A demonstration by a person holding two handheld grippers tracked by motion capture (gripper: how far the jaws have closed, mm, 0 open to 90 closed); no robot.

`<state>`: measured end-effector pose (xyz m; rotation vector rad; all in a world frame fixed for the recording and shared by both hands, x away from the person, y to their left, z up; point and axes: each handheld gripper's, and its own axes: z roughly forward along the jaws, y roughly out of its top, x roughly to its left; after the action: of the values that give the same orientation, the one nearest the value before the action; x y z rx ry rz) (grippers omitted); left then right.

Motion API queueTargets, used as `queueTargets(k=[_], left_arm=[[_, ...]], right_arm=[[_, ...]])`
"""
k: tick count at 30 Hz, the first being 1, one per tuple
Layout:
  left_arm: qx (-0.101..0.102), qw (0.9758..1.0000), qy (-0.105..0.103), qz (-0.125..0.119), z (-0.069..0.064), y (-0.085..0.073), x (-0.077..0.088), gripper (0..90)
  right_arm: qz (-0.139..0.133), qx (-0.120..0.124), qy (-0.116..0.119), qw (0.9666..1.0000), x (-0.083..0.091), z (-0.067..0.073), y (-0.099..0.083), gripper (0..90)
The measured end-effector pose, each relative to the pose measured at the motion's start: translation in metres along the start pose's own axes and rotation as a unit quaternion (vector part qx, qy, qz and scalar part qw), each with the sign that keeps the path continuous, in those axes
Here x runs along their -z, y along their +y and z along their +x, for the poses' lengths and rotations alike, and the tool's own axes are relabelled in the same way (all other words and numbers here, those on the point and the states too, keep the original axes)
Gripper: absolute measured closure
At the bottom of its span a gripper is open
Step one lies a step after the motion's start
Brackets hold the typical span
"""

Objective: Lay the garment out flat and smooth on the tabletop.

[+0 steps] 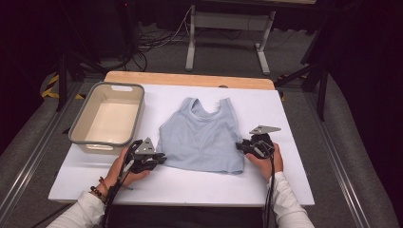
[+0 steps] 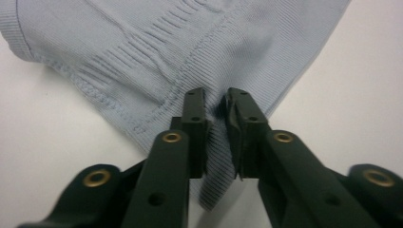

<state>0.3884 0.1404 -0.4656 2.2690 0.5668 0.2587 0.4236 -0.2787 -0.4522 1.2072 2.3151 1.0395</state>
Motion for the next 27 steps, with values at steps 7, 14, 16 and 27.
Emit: queueTargets(k=[7,14,16,27], left_arm=[[-0.016,0.9999,-0.006,0.003,-0.006,0.004,-0.002,85.0],[-0.023,0.9997,0.008,-0.009,-0.006,0.003,0.006,84.8],[-0.026,0.9994,0.018,-0.011,-0.006,0.002,0.01,81.1],[-0.001,1.0,0.009,0.004,-0.003,-0.008,0.005,47.1]], right_arm=[[-0.02,-0.002,-0.025,0.9995,-0.007,-0.007,0.012,67.8],[-0.03,-0.011,-0.039,0.9987,0.002,-0.005,0.009,44.2],[-0.04,-0.008,-0.033,0.9986,0.012,-0.002,0.004,42.7],[0.0,0.03,0.03,0.9991,0.028,0.032,-0.031,37.5]])
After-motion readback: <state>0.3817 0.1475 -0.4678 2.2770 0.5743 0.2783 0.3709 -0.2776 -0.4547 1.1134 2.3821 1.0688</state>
